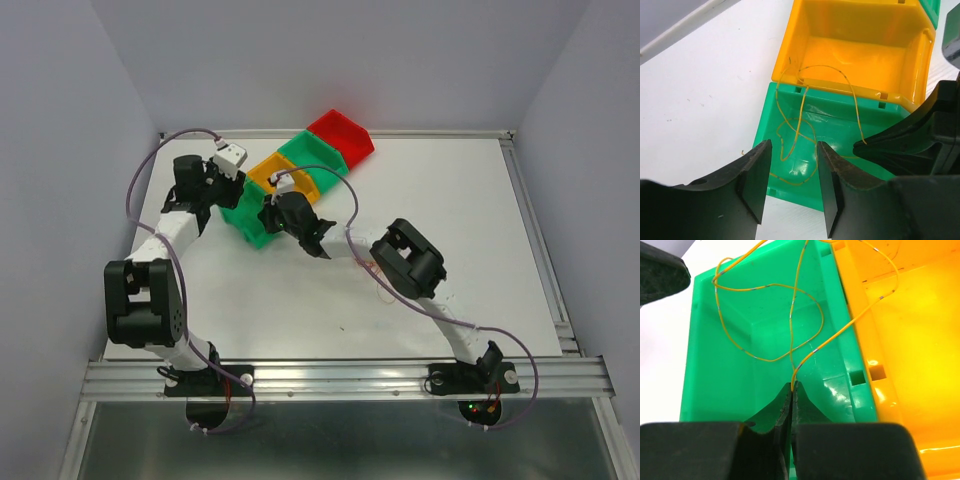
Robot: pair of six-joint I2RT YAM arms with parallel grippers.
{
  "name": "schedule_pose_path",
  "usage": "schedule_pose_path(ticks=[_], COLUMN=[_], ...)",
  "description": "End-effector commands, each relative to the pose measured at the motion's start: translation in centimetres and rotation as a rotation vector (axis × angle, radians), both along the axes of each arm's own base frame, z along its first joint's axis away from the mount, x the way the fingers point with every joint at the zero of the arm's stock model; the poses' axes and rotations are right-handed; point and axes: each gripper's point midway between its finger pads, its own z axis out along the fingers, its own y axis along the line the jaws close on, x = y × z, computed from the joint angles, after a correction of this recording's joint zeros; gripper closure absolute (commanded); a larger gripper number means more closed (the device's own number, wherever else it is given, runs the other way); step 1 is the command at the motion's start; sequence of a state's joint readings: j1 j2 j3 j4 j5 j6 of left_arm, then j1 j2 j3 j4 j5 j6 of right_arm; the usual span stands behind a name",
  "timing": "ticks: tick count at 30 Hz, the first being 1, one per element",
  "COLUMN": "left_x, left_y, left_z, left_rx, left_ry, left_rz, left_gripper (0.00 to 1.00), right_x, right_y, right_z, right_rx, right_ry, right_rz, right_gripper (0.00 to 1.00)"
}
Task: Untangle the cables
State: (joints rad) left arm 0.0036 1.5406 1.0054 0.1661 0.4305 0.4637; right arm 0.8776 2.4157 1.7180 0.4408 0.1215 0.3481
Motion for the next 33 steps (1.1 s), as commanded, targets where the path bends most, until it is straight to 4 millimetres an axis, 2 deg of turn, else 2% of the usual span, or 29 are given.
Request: schedule_pose_path(ticks=[1, 4, 5, 6, 7, 8, 9, 14, 19, 21, 26, 29, 30, 33], left_x=[0.0, 0.8, 1.0, 1.6, 1.6, 1.8, 2.3, 2.9, 3.8, 4.3, 5.1, 5.1, 4.9, 4.0], left_y=[-0.5, -0.7, -0.7, -0.7, -0.7, -1.9, -2.1, -2.9, -3.2, -2.9, -2.8, -2.6, -2.6, -2.2], left_z=[3.1, 3.8, 3.1, 3.8, 3.5, 2.8, 3.4, 1.7, 1.0, 0.7, -0.6, -0.9, -0.8, 0.3], left_rx=[-0.007, -0.008, -0.008, -0.006, -0.001, 0.002, 0.005, 0.026, 0.039, 0.046, 0.058, 0.061, 0.062, 0.053], left_ry=[-0.062, -0.058, -0.030, -0.038, -0.021, 0.003, -0.007, 0.057, 0.074, 0.081, 0.103, 0.108, 0.107, 0.075], left_rz=[-0.029, -0.042, -0.042, -0.045, -0.053, -0.079, -0.082, -0.107, -0.097, -0.081, -0.071, -0.063, -0.064, -0.071], left_gripper=[0.46, 0.42, 0.42, 0.42, 0.42, 0.42, 0.42, 0.42, 0.45, 0.52, 0.63, 0.96, 1.00, 1.00], right_x=[0.1, 0.0, -0.1, -0.2, -0.3, -0.3, -0.2, -0.3, -0.2, -0.3, -0.4, -0.3, -0.4, -0.5], right_y=[1.3, 1.4, 1.3, 1.4, 1.4, 1.3, 1.3, 1.2, 1.0, 0.9, 0.9, 0.9, 1.1, 1.3], right_z=[1.9, 1.9, 1.7, 2.0, 1.9, 1.9, 2.1, 2.3, 2.2, 2.2, 2.4, 2.4, 2.4, 2.5], right_rx=[0.039, 0.038, 0.035, 0.038, 0.037, 0.037, 0.040, 0.041, 0.034, 0.033, 0.040, 0.044, 0.041, 0.041], right_ry=[-0.032, -0.035, -0.033, -0.037, -0.038, -0.038, -0.041, -0.043, -0.046, -0.047, -0.050, -0.052, -0.056, -0.064], right_rz=[0.041, 0.051, 0.053, 0.058, 0.061, 0.058, 0.057, 0.055, 0.046, 0.046, 0.050, 0.052, 0.059, 0.076], right_gripper=[0.99, 1.00, 0.99, 1.00, 0.99, 0.99, 0.99, 1.00, 0.99, 0.99, 0.99, 1.00, 1.00, 0.99])
